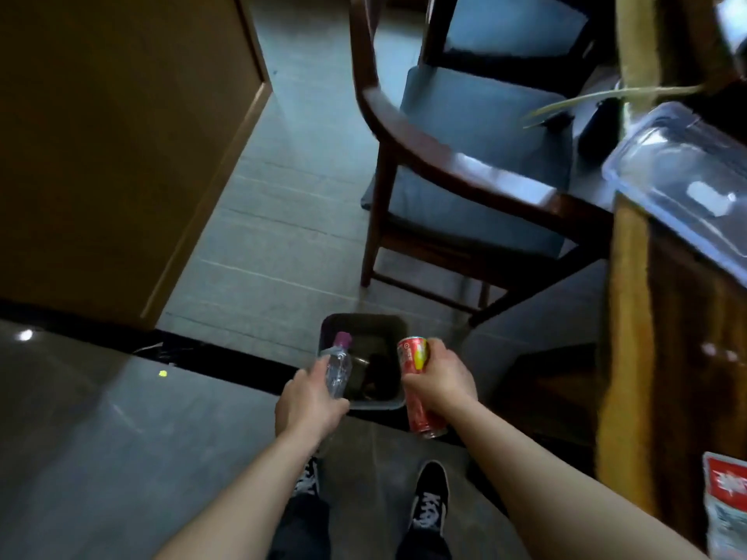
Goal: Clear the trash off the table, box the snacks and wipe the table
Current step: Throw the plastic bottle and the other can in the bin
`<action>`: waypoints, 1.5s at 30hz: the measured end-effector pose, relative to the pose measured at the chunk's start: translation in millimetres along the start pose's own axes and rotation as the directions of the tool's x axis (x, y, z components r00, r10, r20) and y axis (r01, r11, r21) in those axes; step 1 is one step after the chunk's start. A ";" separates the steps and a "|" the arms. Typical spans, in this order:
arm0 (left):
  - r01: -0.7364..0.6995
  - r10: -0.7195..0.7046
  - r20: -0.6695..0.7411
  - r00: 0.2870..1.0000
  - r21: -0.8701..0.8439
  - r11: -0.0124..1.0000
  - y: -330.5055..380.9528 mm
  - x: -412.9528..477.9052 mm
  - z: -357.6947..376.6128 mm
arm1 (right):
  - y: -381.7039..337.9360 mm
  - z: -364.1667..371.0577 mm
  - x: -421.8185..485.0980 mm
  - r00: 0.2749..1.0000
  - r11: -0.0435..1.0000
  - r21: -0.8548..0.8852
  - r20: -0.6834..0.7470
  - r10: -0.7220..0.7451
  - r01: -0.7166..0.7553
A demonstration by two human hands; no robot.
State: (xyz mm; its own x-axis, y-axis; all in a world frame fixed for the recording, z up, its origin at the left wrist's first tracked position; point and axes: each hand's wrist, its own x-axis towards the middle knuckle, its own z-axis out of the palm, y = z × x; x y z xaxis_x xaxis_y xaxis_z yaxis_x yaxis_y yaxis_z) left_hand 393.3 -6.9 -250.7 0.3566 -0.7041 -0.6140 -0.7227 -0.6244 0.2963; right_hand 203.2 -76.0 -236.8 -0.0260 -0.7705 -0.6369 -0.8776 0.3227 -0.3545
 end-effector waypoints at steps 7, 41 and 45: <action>-0.053 0.042 0.087 0.995 0.122 0.991 -23.8 95.0 64.7 | 18.1 81.8 82.9 0.997 0.996 -0.075 0.064 0.048 -0.043; -0.326 0.343 0.077 0.936 0.557 0.764 -24.6 167.8 105.0 | 21.7 156.1 173.5 0.989 0.963 -0.233 0.086 -0.118 0.135; -0.312 0.321 0.084 0.943 0.555 0.771 -10.5 150.0 76.5 | 9.1 129.7 148.3 0.988 0.957 -0.253 0.086 -0.125 0.143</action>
State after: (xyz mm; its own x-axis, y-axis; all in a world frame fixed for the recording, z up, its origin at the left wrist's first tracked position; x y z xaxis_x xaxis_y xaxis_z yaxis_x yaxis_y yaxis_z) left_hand 409.1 -80.1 -401.8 0.0549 -0.8365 -0.5452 -0.9971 -0.0747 0.0141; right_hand 253.4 -116.0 -423.3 0.1249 -0.7543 -0.6446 -0.9646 0.0598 -0.2569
